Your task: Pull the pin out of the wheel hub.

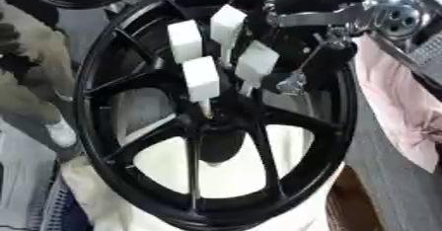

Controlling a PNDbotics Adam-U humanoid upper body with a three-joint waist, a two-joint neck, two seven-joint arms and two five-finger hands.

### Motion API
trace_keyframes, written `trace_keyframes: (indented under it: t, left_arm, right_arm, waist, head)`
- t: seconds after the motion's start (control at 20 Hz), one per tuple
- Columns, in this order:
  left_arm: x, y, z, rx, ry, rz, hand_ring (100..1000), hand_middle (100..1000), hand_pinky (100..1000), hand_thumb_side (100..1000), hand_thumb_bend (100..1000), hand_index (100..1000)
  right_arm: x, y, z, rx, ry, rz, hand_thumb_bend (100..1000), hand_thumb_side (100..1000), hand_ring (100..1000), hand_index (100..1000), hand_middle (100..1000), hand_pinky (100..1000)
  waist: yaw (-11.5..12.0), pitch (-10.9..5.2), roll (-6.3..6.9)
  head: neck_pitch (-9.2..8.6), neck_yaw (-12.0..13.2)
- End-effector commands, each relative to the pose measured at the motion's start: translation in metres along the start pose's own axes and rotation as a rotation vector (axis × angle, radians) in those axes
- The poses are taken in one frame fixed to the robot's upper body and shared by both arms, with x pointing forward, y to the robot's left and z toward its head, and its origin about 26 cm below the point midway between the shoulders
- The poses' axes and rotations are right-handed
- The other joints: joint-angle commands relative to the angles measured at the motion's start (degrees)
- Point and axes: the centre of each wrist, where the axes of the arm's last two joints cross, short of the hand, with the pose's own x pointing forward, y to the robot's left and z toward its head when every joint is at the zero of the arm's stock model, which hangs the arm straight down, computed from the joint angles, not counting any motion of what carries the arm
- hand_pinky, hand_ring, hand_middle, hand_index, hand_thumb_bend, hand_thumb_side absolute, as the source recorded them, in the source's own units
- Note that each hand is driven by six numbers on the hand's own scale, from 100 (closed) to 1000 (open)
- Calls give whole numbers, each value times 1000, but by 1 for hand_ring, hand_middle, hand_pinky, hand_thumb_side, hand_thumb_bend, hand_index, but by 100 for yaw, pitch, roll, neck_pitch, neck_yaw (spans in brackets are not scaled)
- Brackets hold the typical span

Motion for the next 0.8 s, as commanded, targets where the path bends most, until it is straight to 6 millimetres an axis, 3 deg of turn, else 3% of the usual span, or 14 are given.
trace_keyframes:
  t: [0.05, 0.8]
  left_arm:
    - [11, 2, -5, -9, -39, -8, 701, 599, 746, 787, 489, 745]
    - [13, 0, -6, -22, -45, -2, 704, 602, 745, 789, 484, 745]
  right_arm:
    - [-1, -10, 7, -24, 12, 24, 150, 100, 706, 773, 708, 796]
    - [-11, -9, 0, 1, 11, 11, 100, 100, 688, 768, 694, 785]
  waist:
    - [11, -85, 11]
    - [51, -68, 2]
  head:
    - [-57, -21]
    - [-114, -53]
